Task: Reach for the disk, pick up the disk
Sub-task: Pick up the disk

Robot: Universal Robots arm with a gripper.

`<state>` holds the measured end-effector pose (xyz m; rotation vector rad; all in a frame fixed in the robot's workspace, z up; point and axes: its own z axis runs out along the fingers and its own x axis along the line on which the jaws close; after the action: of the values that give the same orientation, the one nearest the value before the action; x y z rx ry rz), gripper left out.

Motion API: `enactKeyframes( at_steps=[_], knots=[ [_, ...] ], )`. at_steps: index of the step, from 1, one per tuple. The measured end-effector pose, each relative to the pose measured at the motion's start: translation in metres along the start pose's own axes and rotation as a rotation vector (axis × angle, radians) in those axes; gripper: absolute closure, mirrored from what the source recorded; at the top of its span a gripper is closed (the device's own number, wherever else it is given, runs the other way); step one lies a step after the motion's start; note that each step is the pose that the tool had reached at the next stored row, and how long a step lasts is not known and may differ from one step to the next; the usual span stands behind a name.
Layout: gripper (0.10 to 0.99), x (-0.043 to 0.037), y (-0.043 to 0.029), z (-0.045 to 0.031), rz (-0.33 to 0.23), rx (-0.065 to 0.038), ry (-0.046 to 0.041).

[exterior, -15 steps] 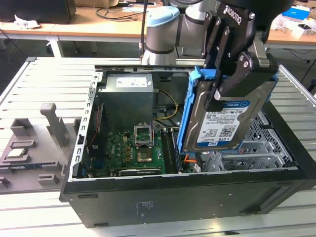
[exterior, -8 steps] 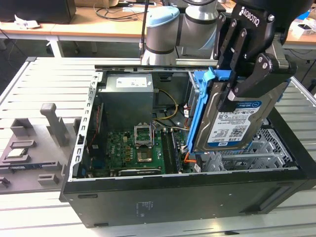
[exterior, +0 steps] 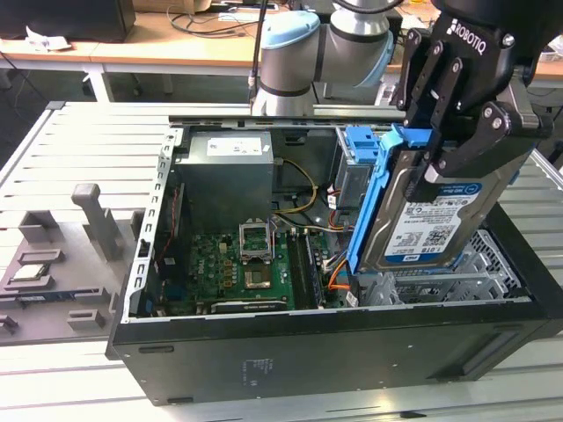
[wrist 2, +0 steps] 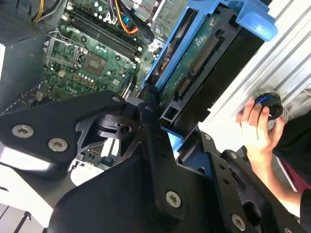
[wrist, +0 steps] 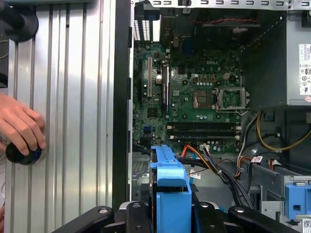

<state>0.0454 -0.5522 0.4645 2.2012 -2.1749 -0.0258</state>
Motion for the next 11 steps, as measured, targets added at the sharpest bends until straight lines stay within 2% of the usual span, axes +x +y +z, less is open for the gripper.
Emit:
enactKeyframes(
  at_steps=[11],
  knots=[
    [0.718,0.0001,-0.0137,0.0014,0.0,0.0,-0.0002]
  ],
)
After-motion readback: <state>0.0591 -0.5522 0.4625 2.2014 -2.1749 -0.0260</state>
